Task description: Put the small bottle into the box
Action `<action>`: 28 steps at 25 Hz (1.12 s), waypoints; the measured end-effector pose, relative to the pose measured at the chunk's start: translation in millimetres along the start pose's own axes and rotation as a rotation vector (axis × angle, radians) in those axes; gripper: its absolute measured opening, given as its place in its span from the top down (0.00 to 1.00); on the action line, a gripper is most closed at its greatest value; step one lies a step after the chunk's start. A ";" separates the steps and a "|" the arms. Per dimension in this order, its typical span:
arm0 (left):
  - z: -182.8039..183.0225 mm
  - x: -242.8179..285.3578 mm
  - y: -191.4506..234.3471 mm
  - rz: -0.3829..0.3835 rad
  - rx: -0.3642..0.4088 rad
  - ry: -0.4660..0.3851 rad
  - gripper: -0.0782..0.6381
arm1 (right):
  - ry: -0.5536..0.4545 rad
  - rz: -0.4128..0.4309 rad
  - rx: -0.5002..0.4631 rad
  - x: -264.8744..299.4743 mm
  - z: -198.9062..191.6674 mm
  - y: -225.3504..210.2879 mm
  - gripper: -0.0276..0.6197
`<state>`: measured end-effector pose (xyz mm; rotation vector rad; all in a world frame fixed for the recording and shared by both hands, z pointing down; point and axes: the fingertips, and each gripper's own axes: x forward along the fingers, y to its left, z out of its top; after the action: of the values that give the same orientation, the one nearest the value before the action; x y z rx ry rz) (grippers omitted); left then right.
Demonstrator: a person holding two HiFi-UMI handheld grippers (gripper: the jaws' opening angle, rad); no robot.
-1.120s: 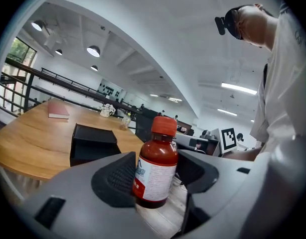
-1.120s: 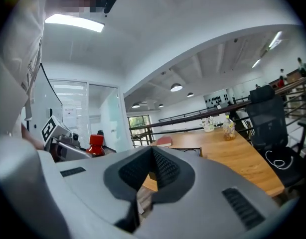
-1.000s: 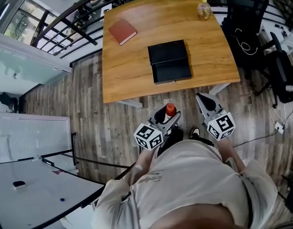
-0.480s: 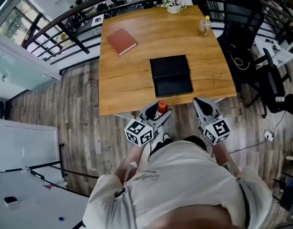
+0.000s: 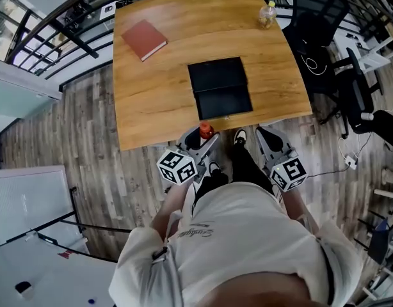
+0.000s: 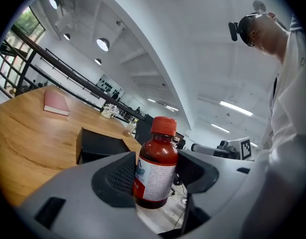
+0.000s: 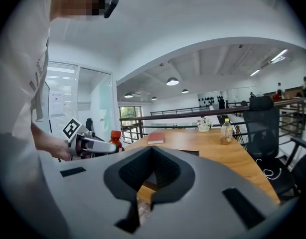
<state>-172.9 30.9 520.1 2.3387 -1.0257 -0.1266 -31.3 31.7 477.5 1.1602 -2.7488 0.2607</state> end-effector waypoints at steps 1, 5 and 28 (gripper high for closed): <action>0.7 3.8 1.0 -0.001 -0.004 0.002 0.54 | -0.002 0.007 0.005 4.5 0.8 -1.7 0.96; 11.0 20.4 3.7 0.001 -0.028 -0.012 0.54 | -0.027 0.045 0.043 26.1 3.2 -16.1 0.96; 101.8 172.6 67.5 0.146 -0.061 -0.007 0.54 | -0.114 0.092 0.089 142.4 22.3 -221.6 0.97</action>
<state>-126.5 -174.1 496.1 2.2019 -1.1748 -0.1079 28.4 -224.0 507.1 1.1026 -2.9227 0.3407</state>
